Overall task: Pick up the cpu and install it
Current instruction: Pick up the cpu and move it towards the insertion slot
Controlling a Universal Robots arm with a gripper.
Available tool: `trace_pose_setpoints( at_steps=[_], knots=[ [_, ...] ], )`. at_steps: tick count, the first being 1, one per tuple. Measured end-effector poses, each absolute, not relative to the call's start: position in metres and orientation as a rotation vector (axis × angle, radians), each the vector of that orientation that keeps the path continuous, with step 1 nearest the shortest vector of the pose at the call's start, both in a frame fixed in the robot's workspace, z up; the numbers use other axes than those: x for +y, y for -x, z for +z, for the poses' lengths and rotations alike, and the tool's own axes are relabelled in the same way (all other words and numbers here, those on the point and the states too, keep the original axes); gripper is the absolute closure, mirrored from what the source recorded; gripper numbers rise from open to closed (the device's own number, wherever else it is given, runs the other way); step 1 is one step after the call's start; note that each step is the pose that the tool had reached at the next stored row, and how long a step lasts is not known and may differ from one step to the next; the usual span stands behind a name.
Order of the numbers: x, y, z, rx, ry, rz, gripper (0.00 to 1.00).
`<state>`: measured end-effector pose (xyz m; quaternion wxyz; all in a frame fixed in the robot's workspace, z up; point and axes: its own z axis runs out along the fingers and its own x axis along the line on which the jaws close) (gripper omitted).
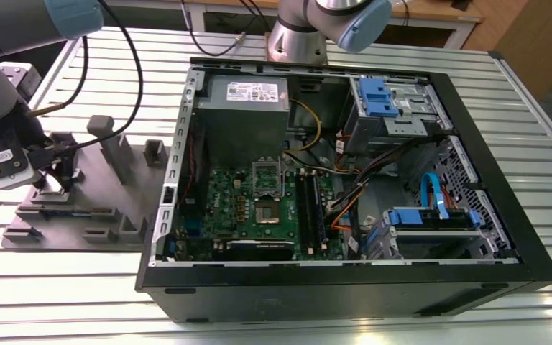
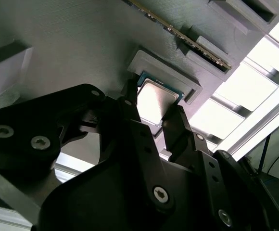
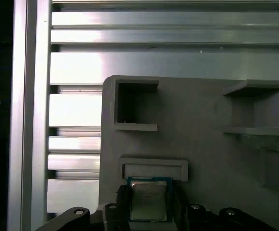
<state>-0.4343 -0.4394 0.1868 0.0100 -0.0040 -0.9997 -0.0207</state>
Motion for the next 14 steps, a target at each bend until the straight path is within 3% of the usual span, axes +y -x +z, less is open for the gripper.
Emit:
trace_pose_setpoints(
  at_steps=[14],
  knots=[
    [-0.439, 0.434, 0.198, -3.121, 0.013, -0.065, 0.55]
  ],
)
